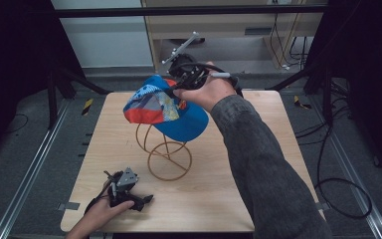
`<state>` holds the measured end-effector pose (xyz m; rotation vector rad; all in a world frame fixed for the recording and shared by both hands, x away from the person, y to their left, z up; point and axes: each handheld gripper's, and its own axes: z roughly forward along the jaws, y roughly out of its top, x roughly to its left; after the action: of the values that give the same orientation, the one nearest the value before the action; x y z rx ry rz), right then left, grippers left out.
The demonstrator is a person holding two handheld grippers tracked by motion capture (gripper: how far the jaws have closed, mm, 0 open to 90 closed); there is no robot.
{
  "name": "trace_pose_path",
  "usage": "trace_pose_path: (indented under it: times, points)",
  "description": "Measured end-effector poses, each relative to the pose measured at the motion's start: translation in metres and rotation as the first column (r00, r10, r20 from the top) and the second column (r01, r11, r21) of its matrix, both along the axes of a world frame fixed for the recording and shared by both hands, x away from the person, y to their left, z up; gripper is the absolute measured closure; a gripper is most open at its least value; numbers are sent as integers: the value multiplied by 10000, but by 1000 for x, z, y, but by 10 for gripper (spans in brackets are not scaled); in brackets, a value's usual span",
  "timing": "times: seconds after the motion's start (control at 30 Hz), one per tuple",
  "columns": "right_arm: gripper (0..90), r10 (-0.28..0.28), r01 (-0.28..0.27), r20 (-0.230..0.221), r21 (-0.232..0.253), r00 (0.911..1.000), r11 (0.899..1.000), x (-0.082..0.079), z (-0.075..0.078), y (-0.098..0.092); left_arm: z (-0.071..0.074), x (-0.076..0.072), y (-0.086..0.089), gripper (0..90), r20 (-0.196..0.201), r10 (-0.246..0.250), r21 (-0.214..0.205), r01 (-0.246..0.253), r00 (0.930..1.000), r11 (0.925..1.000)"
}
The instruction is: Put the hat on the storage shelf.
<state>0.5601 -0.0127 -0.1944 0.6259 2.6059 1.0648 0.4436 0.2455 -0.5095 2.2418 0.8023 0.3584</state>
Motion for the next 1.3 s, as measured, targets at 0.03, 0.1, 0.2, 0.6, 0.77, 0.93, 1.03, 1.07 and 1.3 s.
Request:
trace_pose_path:
  times: [0.03, 0.1, 0.2, 0.6, 0.77, 0.93, 1.03, 1.07, 1.3]
  points:
    - [900, 75, -76, -43, -39, 10000, 10000, -1, -2, 3, 0, 0, 0, 0, -1, -3, 0, 3, 10000, 10000]
    - [900, 149, -150, -87, -99, 9999, 9998, -1, -3, 6, 0, 0, 0, 0, -1, 5, 18, -5, 10000, 10000]
    - [900, 228, -231, -135, -220, 9996, 9995, 0, -7, 12, 0, 0, 0, 0, -2, 7, 21, -7, 10000, 10000]
    - [898, 407, -435, -365, -818, 9985, 9957, 5, -21, 33, 0, 0, 0, 0, 7, -18, 13, 18, 10000, 10000]
    - [896, 525, -571, -448, -1078, 9976, 9925, 5, -27, 42, 0, 0, 0, 0, 9, -16, 9, 16, 10000, 10000]
    - [893, 622, -678, -543, -1094, 9966, 9917, 5, -31, 45, 0, 0, 0, 0, 6, -14, 8, 14, 10000, 10000]
    - [890, 644, -701, -578, -1035, 9963, 9922, 4, -32, 45, 0, 0, 0, 0, 10, -14, 10, 14, 10000, 10000]
    - [889, 642, -701, -599, -1029, 9961, 9922, 4, -33, 45, 0, 0, 0, 0, 12, -14, 10, 14, 10000, 10000]
    - [884, 711, -769, -609, -1000, 9956, 9920, 4, -34, 43, 0, 0, 0, 0, 9, -18, 7, 18, 10000, 10000]
